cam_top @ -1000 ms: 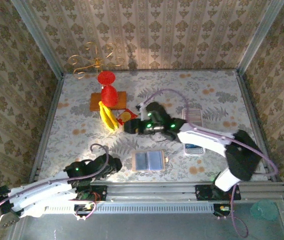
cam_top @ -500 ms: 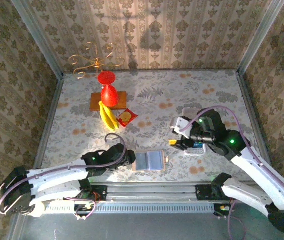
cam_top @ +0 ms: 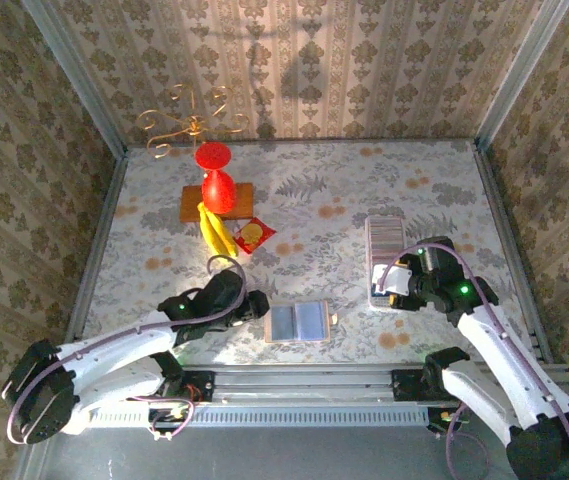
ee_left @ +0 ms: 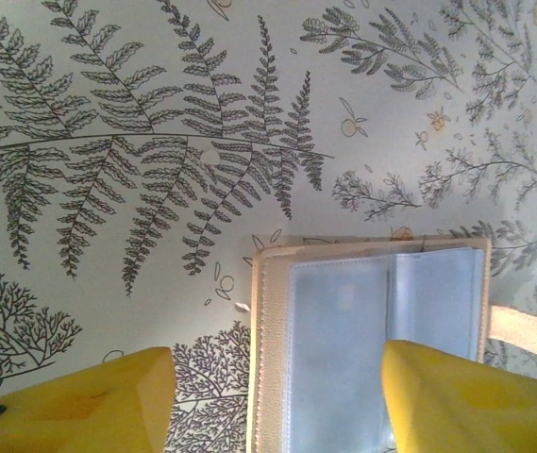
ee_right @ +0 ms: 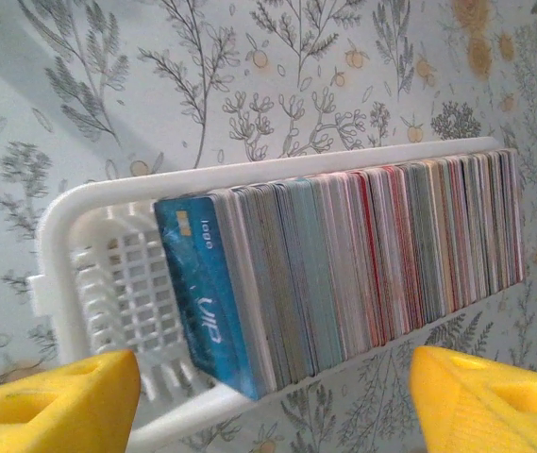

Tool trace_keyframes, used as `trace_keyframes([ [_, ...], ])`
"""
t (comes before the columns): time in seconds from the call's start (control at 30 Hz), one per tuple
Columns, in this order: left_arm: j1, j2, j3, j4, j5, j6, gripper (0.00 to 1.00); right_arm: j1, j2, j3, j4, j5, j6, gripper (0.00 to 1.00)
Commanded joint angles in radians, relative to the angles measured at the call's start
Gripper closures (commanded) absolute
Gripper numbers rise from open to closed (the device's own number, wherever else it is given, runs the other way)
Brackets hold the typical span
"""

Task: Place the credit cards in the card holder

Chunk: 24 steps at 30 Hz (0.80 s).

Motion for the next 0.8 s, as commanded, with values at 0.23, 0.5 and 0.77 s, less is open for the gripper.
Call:
trace_keyframes([
  [0.23,0.056,-0.022,0.009,-0.034,0.127,0.052,0.5,-0.019,0.107,-0.052,0.202,0.0,-0.061,0.26],
  [0.5,0.057,-0.009,0.0,-0.007,0.134,0.035,0.54,-0.018,0.191,-0.043,0.179,-0.06,-0.093,0.28],
  [0.77,0.057,-0.004,-0.014,0.016,0.123,0.012,0.55,-0.016,0.219,-0.068,0.243,-0.064,-0.106,0.27],
])
